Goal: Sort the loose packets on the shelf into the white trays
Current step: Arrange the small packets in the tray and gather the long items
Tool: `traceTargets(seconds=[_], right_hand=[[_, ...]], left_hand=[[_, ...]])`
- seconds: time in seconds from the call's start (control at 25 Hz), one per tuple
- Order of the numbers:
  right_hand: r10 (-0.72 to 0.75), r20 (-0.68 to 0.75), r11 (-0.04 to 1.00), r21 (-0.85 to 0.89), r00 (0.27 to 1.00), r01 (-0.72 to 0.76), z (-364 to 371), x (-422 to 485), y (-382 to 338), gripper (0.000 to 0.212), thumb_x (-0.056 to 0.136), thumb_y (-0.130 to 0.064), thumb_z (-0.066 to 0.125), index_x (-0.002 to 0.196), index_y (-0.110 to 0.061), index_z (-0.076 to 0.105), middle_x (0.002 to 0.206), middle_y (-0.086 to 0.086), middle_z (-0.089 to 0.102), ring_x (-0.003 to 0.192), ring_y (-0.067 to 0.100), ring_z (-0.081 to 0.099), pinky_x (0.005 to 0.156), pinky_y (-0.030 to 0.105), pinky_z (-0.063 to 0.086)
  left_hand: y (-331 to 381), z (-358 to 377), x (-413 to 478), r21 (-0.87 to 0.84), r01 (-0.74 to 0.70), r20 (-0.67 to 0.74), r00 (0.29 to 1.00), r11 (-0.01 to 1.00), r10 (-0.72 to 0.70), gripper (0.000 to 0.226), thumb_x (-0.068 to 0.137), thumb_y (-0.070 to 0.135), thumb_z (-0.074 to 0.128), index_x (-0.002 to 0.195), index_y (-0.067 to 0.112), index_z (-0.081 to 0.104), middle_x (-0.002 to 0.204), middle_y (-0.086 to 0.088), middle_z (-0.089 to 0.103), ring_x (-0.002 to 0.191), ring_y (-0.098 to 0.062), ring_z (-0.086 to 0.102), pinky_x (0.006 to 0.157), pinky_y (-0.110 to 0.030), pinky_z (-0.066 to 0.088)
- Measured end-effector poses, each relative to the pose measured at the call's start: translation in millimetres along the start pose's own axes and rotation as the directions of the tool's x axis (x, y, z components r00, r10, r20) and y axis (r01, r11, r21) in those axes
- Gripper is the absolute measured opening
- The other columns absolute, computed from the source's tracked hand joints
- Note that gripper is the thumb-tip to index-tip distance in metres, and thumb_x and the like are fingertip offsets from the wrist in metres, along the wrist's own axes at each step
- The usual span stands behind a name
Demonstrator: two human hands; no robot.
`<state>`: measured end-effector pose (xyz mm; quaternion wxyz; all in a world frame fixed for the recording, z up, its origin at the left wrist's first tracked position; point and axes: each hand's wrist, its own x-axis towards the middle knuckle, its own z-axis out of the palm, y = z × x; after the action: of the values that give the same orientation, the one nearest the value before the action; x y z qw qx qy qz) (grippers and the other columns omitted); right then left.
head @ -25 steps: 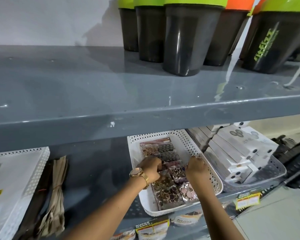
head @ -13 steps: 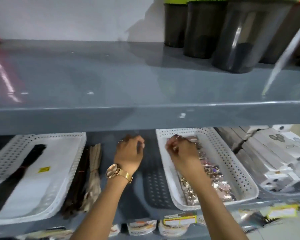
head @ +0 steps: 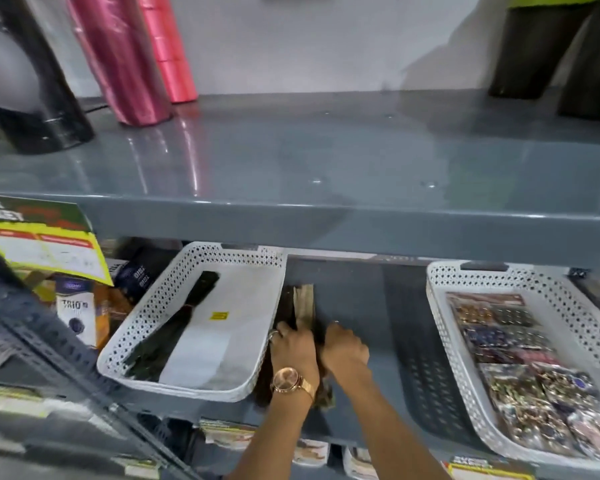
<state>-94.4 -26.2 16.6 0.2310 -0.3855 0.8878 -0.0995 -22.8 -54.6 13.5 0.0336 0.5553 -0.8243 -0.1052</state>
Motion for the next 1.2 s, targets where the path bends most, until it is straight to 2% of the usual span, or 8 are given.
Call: traceTargets(seconds=[0.16,0.28,0.4,0.6,0.76,0.88,1.0,1.2], right_hand=[[0.148,-0.096,0.985,0.101,0.984,-0.138,-3.8,-8.6,29.9,0.045,0.093,-0.044,0.047,0.12,-0.01,0.057,0.128,0.013,0.061,0.119,0.033,0.058,0.093,0.036,0.048],[0.207,-0.16,0.972,0.146,0.965,-0.184,-4.4,-17.6,46.2,0.044,0.09,-0.047,0.05,0.112,-0.01,0.06,0.118,0.012,0.066,0.111,0.034,0.062,0.088,0.037,0.05],[0.207,-0.183,0.971,0.161,0.961,-0.179,-2.6,-23.0,45.4,0.038,0.09,-0.042,0.05,0.11,-0.01,0.059,0.115,0.011,0.066,0.108,0.034,0.063,0.085,0.038,0.05],[0.177,-0.219,0.976,0.163,0.959,-0.143,12.3,-29.9,42.7,0.02,0.092,-0.017,0.047,0.108,-0.009,0.054,0.114,0.013,0.063,0.106,0.035,0.062,0.076,0.036,0.047],[0.164,-0.239,0.946,0.312,0.957,-0.084,17.5,-36.1,49.5,0.02,0.091,-0.017,0.053,0.107,-0.006,0.059,0.109,0.015,0.066,0.102,0.036,0.062,0.08,0.037,0.05],[0.055,-0.229,0.807,0.583,0.972,0.092,-2.7,-39.2,41.9,0.016,0.088,-0.01,0.065,0.1,-0.003,0.071,0.098,0.013,0.073,0.095,0.03,0.068,0.081,0.037,0.054],[-0.059,-0.205,0.555,0.807,0.977,0.202,-37.2,-44.6,10.1,0.011,0.085,-0.009,0.071,0.096,-0.008,0.074,0.087,0.01,0.076,0.076,0.019,0.071,0.063,0.026,0.055],[-0.19,-0.248,0.459,0.833,0.95,0.31,-54.7,-30.2,-70.2,0.024,0.083,0.006,0.064,0.083,-0.018,0.067,0.064,-0.005,0.073,0.058,0.011,0.069,0.051,0.022,0.054]], left_hand=[[-9.2,4.0,-2.0,-0.141,-0.136,0.019,0.99,0.981,0.14,0.045,0.083,0.006,0.05,0.126,0.018,0.046,0.115,-0.013,0.065,0.117,-0.036,0.05,0.098,-0.042,0.039],[-11.8,12.2,-7.9,-0.13,-0.124,0.002,0.992,0.984,0.125,0.054,0.084,0.01,0.057,0.133,0.021,0.039,0.138,-0.012,0.045,0.134,-0.036,0.034,0.108,-0.049,0.033],[-13.7,14.8,-10.6,-0.129,-0.097,0.066,0.992,0.987,0.106,0.072,0.081,0.008,0.066,0.141,0.018,0.028,0.145,-0.022,0.028,0.127,-0.042,0.044,0.105,-0.047,0.043],[-10.8,11.0,-16.4,-0.295,-0.115,0.061,0.988,0.949,0.139,0.076,0.079,-0.001,0.061,0.143,0.013,0.022,0.126,-0.02,0.051,0.118,-0.039,0.05,0.097,-0.044,0.049],[-12.8,-2.3,-23.0,-0.375,-0.167,-0.024,0.985,0.912,0.17,0.058,0.089,0.017,0.056,0.139,0.012,0.028,0.124,-0.015,0.058,0.114,-0.037,0.056,0.093,-0.044,0.051],[-15.9,-28.0,-29.1,-0.59,-0.227,-0.14,0.974,0.775,0.178,0.052,0.092,0.018,0.053,0.138,0.017,0.029,0.126,-0.012,0.051,0.099,-0.035,0.065,0.081,-0.044,0.057],[-27.0,-65.2,-22.1,-0.687,-0.345,-0.34,0.93,0.64,0.136,0.043,0.091,0.014,0.054,0.131,0.018,0.04,0.117,-0.01,0.053,0.092,-0.031,0.065,0.078,-0.043,0.056],[-91.8,-111.3,16.4,-0.527,-0.419,-0.534,0.84,0.739,0.095,0.037,0.092,0.016,0.053,0.129,0.016,0.048,0.115,-0.016,0.056,0.092,-0.035,0.061,0.075,-0.041,0.052]])
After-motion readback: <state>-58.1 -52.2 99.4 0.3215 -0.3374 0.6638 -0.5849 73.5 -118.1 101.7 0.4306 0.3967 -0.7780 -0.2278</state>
